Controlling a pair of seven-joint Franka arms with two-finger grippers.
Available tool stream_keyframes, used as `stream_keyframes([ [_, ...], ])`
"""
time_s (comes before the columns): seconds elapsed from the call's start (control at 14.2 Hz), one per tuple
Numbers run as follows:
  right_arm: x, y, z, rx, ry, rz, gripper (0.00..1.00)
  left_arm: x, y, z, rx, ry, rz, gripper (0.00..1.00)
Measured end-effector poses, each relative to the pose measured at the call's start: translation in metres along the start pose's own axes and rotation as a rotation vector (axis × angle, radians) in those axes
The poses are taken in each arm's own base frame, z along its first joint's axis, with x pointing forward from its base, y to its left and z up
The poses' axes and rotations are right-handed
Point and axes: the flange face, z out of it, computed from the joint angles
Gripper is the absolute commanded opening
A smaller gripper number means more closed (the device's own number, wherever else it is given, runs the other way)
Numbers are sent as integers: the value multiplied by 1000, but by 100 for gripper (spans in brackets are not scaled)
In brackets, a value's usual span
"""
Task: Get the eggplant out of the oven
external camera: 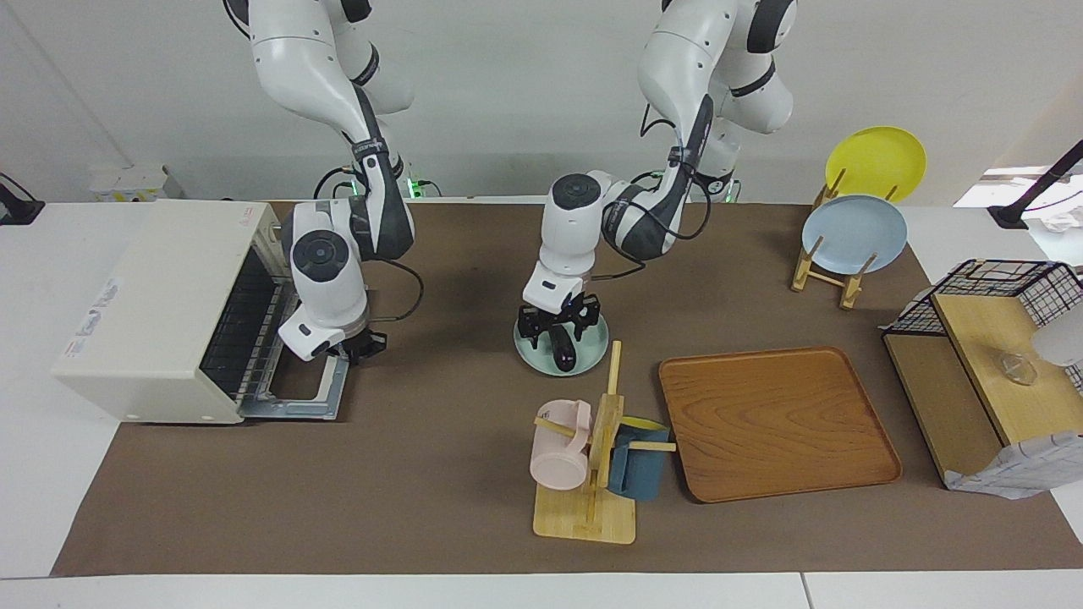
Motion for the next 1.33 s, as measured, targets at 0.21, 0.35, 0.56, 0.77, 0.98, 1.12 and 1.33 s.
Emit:
stream_keyframes([
  [0.21, -1, -1, -2, -33, -4, -64, 0, 13, -4, -7, 39, -6, -9, 0],
  [0.35, 1, -2, -21, -60, -40, -141, 0, 47, -17, -29, 71, 1, -32, 0],
  [0.56, -5, 32, -84, -63, -65, -238, 1, 141, -115, -54, 108, -6, 47, 1],
  [0.77, -27, 121, -138, -61, -35, -270, 35, 222, -257, -44, 78, -52, 165, 3],
  [0.98, -43, 175, -145, 29, -32, -213, 100, 246, -313, -21, 59, -37, 215, 100],
  [1.12, -50, 167, -174, 137, -19, -183, 100, 244, -311, -11, 75, -42, 236, 100],
  [1.33, -68, 162, -278, 156, 70, -174, 100, 252, -320, -40, 85, -28, 222, 100],
])
